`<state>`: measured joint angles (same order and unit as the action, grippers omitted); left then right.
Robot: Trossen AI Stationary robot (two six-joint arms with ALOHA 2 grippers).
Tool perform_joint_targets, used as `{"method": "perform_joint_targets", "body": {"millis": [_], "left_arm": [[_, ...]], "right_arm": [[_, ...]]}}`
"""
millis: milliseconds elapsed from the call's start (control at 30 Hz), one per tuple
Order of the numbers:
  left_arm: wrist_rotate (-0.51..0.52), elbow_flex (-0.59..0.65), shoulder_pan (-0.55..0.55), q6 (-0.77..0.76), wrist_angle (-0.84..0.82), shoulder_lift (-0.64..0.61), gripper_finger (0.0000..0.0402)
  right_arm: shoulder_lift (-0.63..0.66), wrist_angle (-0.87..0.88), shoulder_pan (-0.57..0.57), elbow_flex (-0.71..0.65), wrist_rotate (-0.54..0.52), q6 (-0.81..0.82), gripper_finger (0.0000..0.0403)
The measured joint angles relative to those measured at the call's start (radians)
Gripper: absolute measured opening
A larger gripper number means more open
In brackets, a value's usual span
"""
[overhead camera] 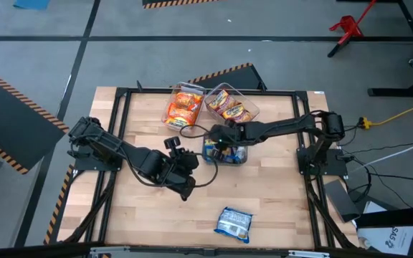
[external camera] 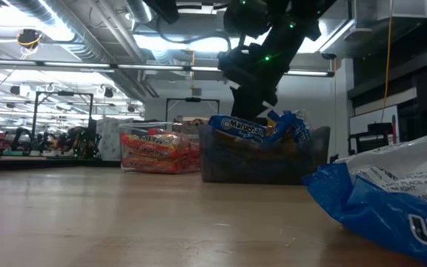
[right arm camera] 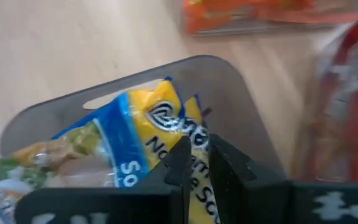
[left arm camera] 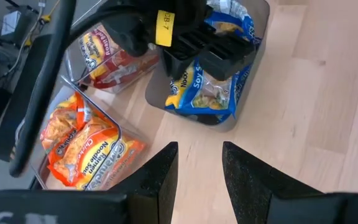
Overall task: Sort Maruchan noodles
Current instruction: Put the blue noodle pack into the black transparent bin
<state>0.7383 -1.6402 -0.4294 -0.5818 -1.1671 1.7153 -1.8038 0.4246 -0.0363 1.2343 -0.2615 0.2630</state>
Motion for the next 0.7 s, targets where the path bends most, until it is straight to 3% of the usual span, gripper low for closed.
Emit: {"method": "perform_joint_targets", "body": {"millis": [200, 467, 700], "left_arm": [[0.01, 0.0, -0.014, -0.034, -0.01, -0.001, 0.0119], [0.043, 0.0, -0.036, -0.089, -0.014, -0.003, 0.0119], [0.037, 0.0, -0.037, -0.103, -0.014, -0.004, 0.0119]], "right_arm": [[0.079, -0.016, 0.058, 0.028, 0.158, -0.032, 0.0042], [0.052, -0.009, 0.191, 0.027, 0.175, -0.082, 0.0042], [-0.01, -0.012, 0.183, 0.027, 0.125, -0.088, 0.0042]]}}
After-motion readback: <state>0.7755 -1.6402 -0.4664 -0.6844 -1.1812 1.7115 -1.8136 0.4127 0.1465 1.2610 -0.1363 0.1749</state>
